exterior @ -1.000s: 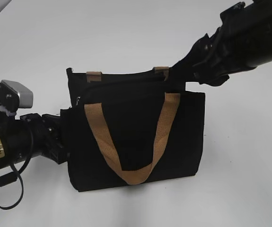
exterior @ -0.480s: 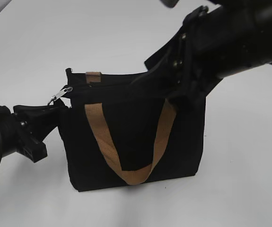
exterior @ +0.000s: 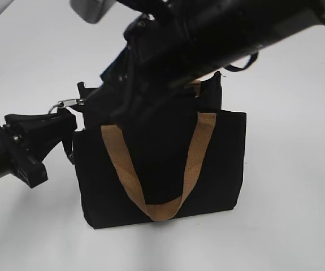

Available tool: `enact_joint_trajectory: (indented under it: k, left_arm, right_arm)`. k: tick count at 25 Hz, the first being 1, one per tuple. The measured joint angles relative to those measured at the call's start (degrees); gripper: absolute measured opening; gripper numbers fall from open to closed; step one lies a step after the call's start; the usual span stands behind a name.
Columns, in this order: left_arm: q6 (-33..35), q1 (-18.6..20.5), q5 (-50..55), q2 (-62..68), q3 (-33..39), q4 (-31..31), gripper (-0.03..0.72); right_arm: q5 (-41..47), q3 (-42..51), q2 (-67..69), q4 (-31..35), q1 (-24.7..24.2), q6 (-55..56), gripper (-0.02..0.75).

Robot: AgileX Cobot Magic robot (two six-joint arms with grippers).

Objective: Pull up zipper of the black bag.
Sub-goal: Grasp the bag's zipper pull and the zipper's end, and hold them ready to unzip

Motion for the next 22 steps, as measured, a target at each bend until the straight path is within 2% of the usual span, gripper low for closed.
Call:
enact_joint_trajectory:
  k: [4,11,18,22]
  left_arm:
    - [-0.9,0.0,4.7,-1.2,0.1,1.3,0.012]
    - [-1.5,0.0,5.4,-3.9,0.2,1.8,0.012]
    - [-3.1,0.0,5.1,-3.9,0.2,3.0,0.012]
    - [-3.3,0.0,4.5,-3.9,0.3,3.0,0.012]
  right_arm:
    - [1.1,-6.7,6.3,0.0,0.1,-1.8,0.347]
    - [5.2,-13.9,13.6,0.0,0.1,-8.5,0.341]
    - [6.6,-18.1,17.2,0.1,0.2,-11.9,0.265]
    - [6.7,-18.6,18.0,0.1,1.1,-13.8,0.252]
